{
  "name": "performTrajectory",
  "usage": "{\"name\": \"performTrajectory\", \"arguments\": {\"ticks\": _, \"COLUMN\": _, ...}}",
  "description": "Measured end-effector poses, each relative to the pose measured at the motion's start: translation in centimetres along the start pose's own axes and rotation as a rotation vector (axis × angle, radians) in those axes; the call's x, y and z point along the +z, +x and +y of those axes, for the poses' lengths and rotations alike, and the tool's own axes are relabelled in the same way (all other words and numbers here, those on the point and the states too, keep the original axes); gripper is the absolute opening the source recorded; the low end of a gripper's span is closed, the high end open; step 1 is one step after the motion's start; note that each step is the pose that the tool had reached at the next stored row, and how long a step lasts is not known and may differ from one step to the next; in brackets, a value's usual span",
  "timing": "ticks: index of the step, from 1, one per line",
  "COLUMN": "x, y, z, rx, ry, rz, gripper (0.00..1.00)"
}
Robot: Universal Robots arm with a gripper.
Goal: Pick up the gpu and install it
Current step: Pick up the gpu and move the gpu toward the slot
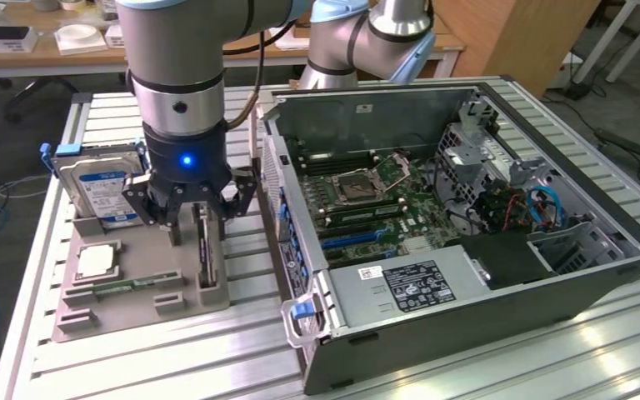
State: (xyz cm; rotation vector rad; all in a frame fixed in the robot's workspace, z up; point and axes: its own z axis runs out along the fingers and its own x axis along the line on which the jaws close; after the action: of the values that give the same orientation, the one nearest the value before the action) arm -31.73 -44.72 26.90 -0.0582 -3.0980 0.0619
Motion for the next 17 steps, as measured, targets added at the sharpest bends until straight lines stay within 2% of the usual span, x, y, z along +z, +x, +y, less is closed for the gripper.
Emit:
{"name": "performTrajectory", "arguments": {"ticks": 14, "x": 0.00, "y": 0.00, "z": 0.01, "rx": 0.000, "ry": -0.0006, "rz": 0.0000, "gripper": 0.59}}
{"name": "performTrajectory", "arguments": {"ticks": 15, "x": 0.00, "y": 0.00, "z": 0.00, "rx": 0.000, "ry": -0.0034, "rz": 0.0002, "gripper": 0.59}}
{"name": "performTrajectory", "arguments": {"ticks": 16, "x": 0.00, "y": 0.00, "z": 0.00, "rx": -0.001, "ry": -0.0159, "rz": 0.0006, "gripper": 0.59}}
{"name": "performTrajectory", "arguments": {"ticks": 17, "x": 0.00, "y": 0.00, "z": 0.00, "rx": -0.001, "ry": -0.0325, "rz": 0.0012, "gripper": 0.59}}
